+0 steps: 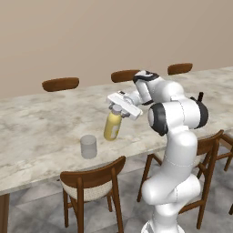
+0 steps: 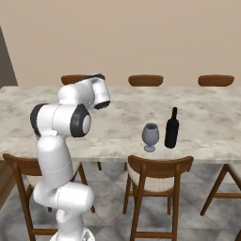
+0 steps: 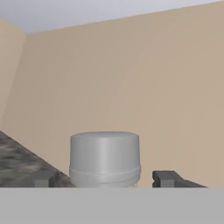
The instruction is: There is a wine glass and glass cup on the dining counter. Place the wine bottle next to the wine glass and the juice bottle next to the glass cup.
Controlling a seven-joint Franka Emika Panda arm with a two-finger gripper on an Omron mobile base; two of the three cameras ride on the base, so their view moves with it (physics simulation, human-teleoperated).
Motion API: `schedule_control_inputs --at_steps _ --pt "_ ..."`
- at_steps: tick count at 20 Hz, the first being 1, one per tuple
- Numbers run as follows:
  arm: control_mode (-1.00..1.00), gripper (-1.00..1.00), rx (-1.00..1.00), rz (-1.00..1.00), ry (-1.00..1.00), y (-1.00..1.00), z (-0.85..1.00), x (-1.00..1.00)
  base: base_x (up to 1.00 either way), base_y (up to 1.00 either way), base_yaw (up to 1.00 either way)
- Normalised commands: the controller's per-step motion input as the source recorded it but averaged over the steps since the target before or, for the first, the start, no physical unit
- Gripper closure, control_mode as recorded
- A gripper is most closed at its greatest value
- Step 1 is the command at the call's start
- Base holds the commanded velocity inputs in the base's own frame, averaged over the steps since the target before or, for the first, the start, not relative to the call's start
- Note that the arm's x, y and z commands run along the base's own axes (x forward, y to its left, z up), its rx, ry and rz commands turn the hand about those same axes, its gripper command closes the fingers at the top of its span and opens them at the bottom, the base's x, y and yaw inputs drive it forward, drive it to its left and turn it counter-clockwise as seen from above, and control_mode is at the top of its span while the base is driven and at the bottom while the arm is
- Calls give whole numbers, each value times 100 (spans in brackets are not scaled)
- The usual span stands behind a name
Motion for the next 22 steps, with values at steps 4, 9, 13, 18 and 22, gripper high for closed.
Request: schedule_control_inputs --at_steps 4,9,13,18,22 --pt "-100 100 -7 0 4 0 0 5 0 0 0" --pt "-100 100 0 0 11 4 -3 0 0 0 0" --pt "-100 100 0 0 1 11 -20 0 0 0 0" --pt "-100 100 -5 0 0 7 -20 2 0 0 0" --pt "-100 100 -6 0 0 3 -20 2 0 0 0"
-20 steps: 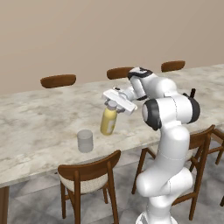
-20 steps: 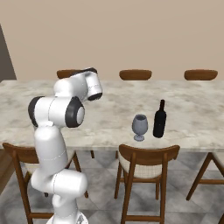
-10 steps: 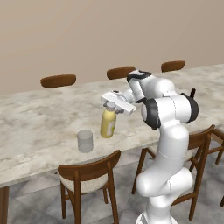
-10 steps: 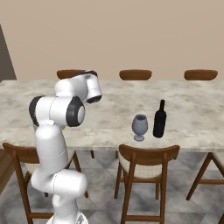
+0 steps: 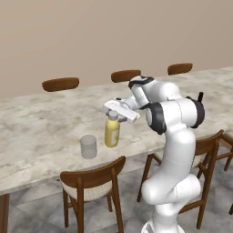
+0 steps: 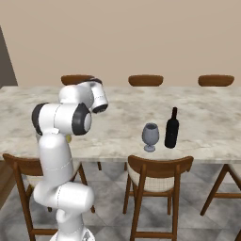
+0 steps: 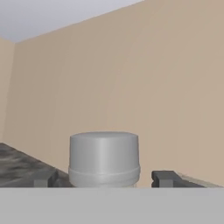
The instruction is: There is a wine glass and glass cup on the dining counter. Place the wine bottle next to the wine glass and the juice bottle next to the glass cup.
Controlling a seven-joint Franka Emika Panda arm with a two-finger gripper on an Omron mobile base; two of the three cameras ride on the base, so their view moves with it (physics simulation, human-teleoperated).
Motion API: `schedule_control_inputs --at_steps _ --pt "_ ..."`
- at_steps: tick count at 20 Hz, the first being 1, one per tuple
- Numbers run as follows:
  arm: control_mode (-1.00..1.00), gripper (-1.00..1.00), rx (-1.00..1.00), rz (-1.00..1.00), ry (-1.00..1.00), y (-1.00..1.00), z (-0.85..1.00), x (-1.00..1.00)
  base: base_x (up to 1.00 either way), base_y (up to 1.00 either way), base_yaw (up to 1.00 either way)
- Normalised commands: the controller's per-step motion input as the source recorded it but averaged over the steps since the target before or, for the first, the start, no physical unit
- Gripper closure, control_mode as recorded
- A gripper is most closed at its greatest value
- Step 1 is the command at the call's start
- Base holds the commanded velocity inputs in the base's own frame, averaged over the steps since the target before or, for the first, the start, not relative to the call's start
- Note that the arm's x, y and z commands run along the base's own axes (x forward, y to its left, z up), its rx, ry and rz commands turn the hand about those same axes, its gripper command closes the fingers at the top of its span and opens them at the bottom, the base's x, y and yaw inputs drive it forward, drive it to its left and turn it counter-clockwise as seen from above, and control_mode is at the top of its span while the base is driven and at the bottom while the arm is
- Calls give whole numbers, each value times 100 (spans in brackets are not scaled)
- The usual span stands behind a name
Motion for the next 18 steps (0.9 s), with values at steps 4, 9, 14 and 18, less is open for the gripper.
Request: schedule_control_inputs --at_steps 4,9,14,18 --pt "-100 100 -2 0 0 2 -20 9 0 0 0" --pt "-100 100 0 0 0 3 -20 11 0 0 0" --pt "-100 100 0 0 1 4 -23 12 0 0 0" --pt "-100 100 0 0 0 2 -19 18 0 0 0"
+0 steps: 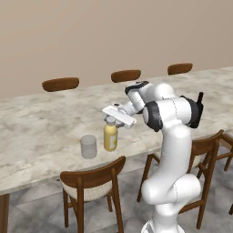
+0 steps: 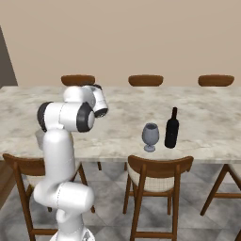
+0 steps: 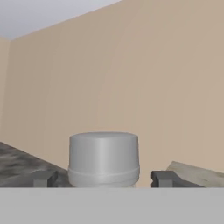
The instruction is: There is a wine glass and glass cup on the dining counter. Place the wine bottle next to the wine glass and the juice bottle next to the glass cup.
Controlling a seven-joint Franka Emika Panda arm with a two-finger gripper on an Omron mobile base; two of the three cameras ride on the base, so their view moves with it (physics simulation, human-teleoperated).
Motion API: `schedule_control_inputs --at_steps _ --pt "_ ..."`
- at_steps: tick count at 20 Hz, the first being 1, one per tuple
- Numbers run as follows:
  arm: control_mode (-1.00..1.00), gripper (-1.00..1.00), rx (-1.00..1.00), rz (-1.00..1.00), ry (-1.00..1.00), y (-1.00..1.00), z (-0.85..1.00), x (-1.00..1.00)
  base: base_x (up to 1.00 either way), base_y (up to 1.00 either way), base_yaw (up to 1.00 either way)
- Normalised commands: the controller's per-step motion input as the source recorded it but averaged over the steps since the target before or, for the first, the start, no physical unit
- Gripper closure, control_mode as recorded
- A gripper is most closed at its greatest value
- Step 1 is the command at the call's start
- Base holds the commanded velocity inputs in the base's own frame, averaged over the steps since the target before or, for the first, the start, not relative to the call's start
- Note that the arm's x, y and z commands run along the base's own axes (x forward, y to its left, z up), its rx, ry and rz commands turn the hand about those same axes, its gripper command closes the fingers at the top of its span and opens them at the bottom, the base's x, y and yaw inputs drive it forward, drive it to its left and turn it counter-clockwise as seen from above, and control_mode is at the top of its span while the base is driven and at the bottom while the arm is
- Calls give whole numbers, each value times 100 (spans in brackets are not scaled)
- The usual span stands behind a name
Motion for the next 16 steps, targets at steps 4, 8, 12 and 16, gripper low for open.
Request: schedule_control_inputs --at_steps 4,8,12,16 --pt "-100 100 0 0 0 2 -13 21 0 0 0" --pt "-100 100 0 0 0 3 -11 24 0 0 0" --pt "-100 100 0 0 0 2 -13 22 0 0 0" --pt "-100 100 0 0 1 0 -21 2 0 0 0"
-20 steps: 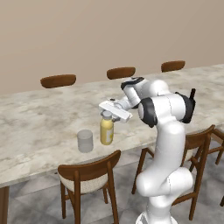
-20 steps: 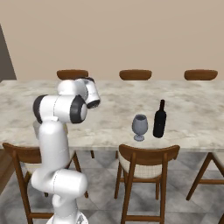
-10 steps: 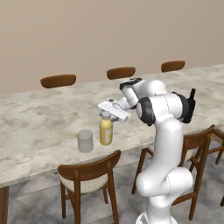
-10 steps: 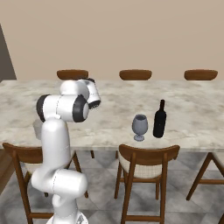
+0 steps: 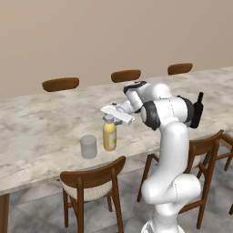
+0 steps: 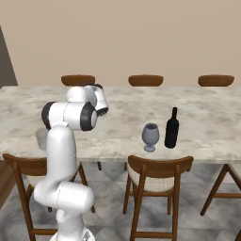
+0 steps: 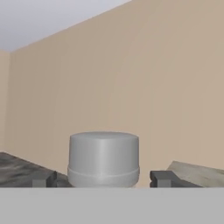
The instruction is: There is a wine glass and glass cup on the dining counter. Place the wine bottle next to the wine glass and the juice bottle next to the glass cup.
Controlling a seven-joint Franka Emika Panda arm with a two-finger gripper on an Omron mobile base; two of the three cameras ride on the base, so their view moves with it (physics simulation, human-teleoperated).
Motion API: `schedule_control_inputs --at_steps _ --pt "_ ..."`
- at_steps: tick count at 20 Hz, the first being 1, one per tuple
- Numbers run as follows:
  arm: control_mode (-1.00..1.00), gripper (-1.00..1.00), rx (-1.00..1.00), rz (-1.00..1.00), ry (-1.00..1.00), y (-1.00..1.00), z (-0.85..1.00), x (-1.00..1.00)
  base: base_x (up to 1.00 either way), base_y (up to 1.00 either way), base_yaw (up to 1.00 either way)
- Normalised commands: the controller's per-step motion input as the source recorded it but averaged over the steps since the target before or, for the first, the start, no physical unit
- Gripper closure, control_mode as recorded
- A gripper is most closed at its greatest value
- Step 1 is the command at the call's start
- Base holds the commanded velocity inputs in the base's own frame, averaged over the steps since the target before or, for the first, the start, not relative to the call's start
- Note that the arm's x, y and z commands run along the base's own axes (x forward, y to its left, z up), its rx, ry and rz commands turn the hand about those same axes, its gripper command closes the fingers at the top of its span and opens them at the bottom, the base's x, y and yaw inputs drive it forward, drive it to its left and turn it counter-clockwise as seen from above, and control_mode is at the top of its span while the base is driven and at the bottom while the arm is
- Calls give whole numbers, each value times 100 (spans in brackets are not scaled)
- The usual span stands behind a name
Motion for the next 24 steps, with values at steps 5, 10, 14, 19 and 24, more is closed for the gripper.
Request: schedule_control_inputs --at_steps 5,10,14,19,24 --pt "-100 -100 0 0 2 0 -19 0 0 0 0" --pt "-100 -100 0 0 1 0 -13 0 0 0 0" --pt "-100 -100 0 0 0 -6 -3 -2 0 0 0" --pt "-100 -100 0 0 0 -6 0 -7 0 0 0" --pt "-100 -100 -1 0 1 -5 3 -1 0 0 0"
